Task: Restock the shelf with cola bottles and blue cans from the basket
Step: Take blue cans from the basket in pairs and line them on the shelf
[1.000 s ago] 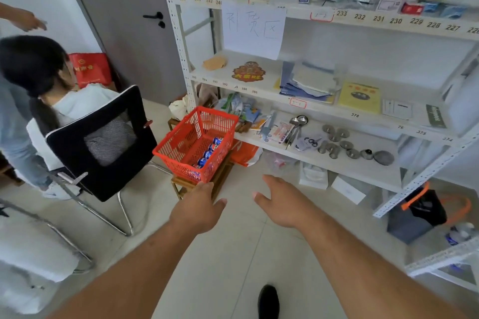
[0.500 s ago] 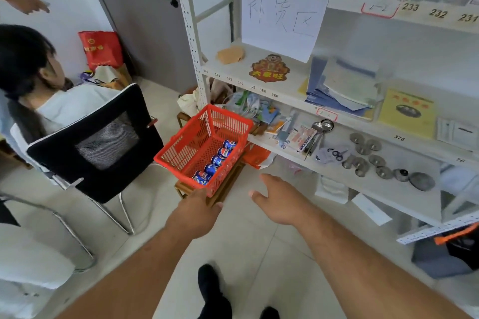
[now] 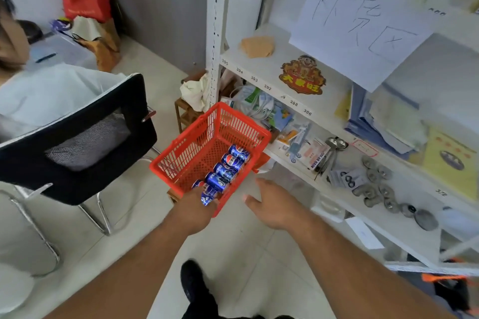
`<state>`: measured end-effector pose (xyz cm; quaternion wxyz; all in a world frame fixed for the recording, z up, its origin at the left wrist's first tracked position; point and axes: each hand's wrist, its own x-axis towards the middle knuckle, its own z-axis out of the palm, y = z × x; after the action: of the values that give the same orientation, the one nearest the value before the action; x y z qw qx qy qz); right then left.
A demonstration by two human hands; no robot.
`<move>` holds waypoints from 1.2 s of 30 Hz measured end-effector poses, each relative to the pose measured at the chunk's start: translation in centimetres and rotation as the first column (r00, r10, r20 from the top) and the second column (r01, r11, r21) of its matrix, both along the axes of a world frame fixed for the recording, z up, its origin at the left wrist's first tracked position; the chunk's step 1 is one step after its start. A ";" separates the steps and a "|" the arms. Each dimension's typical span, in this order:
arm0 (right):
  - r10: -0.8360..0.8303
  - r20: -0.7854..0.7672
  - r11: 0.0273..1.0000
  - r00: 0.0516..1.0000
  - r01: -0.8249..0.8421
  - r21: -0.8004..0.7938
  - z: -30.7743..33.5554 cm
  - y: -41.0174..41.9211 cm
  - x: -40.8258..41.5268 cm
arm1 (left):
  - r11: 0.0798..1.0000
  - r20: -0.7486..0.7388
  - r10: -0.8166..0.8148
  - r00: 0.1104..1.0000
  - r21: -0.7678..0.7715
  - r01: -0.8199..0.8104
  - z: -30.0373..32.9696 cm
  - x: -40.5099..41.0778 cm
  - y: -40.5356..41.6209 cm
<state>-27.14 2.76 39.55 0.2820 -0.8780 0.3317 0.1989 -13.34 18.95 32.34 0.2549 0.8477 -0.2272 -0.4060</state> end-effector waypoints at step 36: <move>0.679 -0.258 0.725 0.687 -0.682 0.093 -30.9 -14.8 21.5 | 0.717 -0.195 0.658 0.727 0.457 -0.526 -25.8 8.5 -14.3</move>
<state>-5.61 -12.05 8.63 0.1348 -0.9031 0.0193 0.4072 -4.82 4.66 6.58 0.2437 0.8225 0.1901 -0.4775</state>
